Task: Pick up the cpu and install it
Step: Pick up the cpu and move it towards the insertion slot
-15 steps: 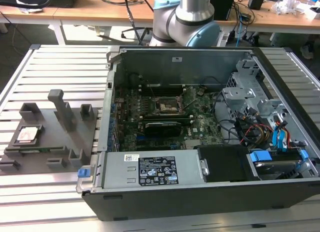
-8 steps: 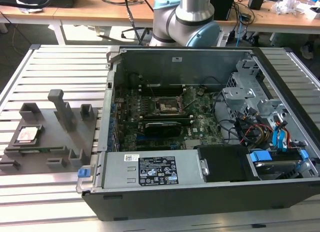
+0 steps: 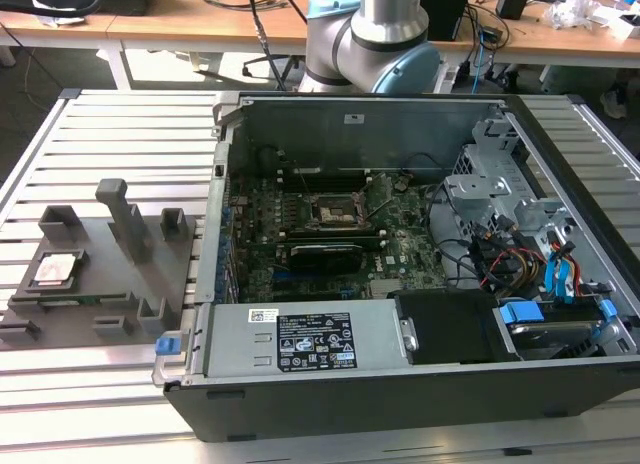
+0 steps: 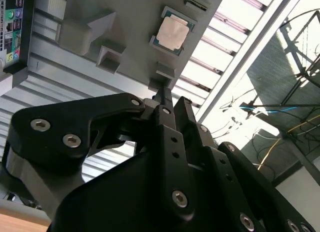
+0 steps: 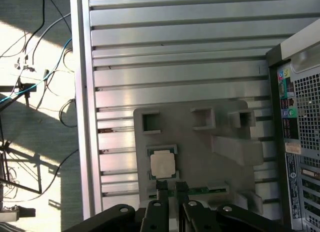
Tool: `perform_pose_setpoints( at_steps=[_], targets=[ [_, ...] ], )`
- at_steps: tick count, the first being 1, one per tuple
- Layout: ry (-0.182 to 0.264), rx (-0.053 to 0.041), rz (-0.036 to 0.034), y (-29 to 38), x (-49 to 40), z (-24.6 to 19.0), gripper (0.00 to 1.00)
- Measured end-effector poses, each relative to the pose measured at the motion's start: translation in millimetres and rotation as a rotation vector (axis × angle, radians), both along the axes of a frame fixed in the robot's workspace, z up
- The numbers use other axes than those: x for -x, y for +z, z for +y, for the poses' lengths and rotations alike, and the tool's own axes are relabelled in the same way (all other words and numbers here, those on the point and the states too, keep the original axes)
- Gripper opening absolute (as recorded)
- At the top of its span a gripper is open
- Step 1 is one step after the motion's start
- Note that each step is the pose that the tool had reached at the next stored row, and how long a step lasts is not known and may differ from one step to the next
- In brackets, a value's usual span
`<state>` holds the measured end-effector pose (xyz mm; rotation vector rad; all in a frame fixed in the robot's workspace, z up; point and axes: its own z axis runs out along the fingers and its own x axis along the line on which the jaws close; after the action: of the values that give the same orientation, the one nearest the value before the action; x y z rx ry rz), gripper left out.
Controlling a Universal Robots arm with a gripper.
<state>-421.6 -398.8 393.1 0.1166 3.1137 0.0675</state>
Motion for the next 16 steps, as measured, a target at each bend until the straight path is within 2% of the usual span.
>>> perform_pose_setpoints(
  at_steps=[3, 5, 7, 8, 9, 10, 16],
  targets=[
    [0.000, 0.0000, 0.0000, 0.0, 0.0, 0.0, 0.36],
    [0.000, 0.0000, 0.0000, 0.0, 0.1, 0.0, 0.60],
    [0.000, 0.0002, 0.0000, 0.0, 0.1, 0.0, 0.60],
    [0.000, 0.0134, 0.0002, 0.0, 0.3, 0.1, 0.60],
    [0.000, 0.0462, 0.0020, 0.0, 0.1, 0.0, 0.60],
    [0.000, 0.0551, 0.0021, 0.0, 0.1, 0.0, 0.60],
    [0.000, 0.0571, 0.0023, -1.3, 0.0, 0.0, 0.60]
  ],
)
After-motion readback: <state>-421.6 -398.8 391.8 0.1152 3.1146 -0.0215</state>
